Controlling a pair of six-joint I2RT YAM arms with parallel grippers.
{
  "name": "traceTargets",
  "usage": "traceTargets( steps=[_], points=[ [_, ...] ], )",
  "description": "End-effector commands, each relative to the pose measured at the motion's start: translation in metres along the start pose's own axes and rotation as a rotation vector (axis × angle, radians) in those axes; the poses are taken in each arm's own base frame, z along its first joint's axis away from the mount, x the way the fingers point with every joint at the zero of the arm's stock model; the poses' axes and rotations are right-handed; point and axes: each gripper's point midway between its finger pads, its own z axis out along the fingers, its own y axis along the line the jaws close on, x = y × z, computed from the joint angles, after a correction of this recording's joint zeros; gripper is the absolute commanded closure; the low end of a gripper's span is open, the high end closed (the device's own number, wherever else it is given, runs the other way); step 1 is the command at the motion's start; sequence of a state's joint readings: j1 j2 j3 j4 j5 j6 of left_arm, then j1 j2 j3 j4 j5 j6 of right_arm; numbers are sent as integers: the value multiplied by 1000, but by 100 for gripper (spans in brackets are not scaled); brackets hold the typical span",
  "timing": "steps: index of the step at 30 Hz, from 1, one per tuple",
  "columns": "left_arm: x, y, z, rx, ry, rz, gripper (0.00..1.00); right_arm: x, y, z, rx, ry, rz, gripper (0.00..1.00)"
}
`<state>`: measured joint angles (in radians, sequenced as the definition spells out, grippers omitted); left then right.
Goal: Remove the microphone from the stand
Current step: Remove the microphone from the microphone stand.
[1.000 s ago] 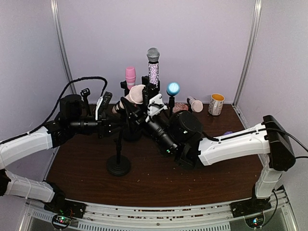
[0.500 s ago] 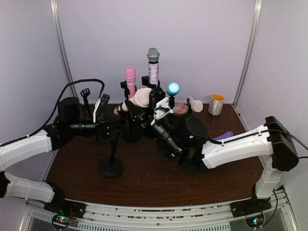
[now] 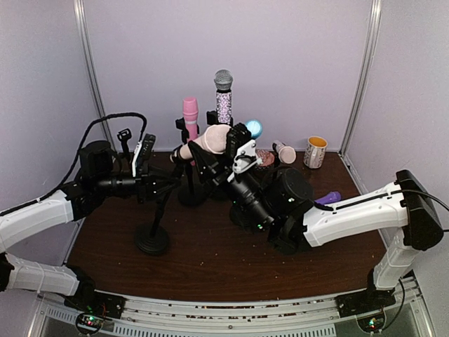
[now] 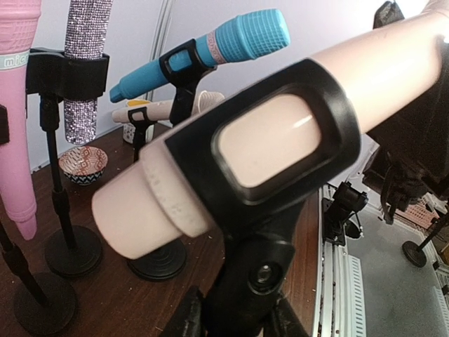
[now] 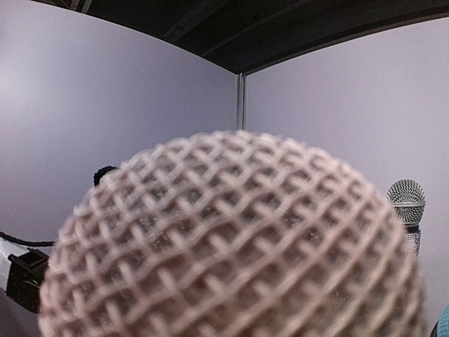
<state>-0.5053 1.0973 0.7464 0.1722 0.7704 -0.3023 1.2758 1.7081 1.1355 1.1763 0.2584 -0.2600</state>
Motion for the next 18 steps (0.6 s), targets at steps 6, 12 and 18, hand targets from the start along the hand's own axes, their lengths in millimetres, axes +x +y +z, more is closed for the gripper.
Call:
traceTargets(
  steps=[6,12,18],
  points=[
    [12,124,-54,-594,-55,-170,100,-173,-10,-26,-17,-447,199,100],
    [13,125,-56,-606,-46,-144,100,-181,-9,-26,-33,-437,188,100],
    [7,120,-54,-579,-36,-42,100,-183,-11,-26,-41,-405,191,100]
  ],
)
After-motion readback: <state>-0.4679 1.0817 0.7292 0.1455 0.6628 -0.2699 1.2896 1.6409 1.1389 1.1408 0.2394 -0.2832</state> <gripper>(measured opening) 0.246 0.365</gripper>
